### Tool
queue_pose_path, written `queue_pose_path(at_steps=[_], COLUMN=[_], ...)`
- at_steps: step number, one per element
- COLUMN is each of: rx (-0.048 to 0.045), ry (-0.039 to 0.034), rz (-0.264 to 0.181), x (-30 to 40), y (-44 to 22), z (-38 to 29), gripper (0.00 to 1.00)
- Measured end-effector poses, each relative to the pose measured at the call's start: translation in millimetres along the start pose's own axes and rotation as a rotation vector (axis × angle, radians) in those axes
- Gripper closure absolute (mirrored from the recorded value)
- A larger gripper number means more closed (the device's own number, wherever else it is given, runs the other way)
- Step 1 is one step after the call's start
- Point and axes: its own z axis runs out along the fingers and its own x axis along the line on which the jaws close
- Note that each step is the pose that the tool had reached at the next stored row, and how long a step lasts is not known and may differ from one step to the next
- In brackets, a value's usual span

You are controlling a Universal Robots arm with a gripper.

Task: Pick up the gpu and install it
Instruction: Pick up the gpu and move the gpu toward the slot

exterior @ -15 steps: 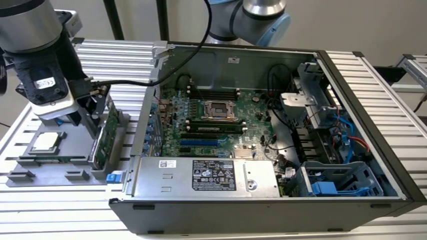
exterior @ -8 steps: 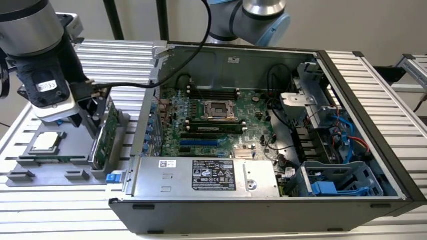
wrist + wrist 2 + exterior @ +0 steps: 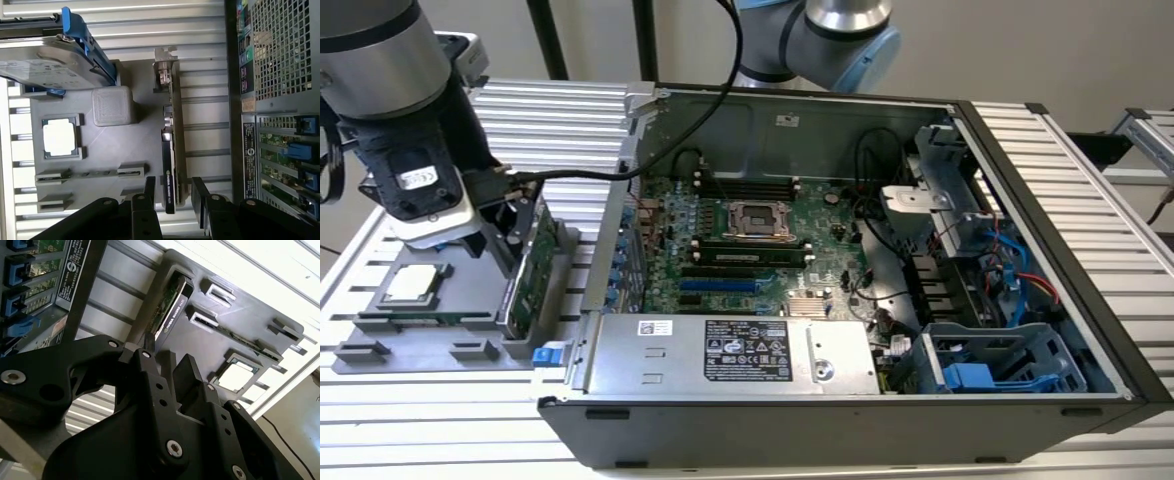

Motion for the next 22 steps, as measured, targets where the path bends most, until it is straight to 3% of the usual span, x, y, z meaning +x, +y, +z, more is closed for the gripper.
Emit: queue_pose_path(at_steps=[22], rx=[0.0], ry=[0.0], rz=[0.0], x=[0.1], y=[0.0], z=[7.4], gripper=[0.0])
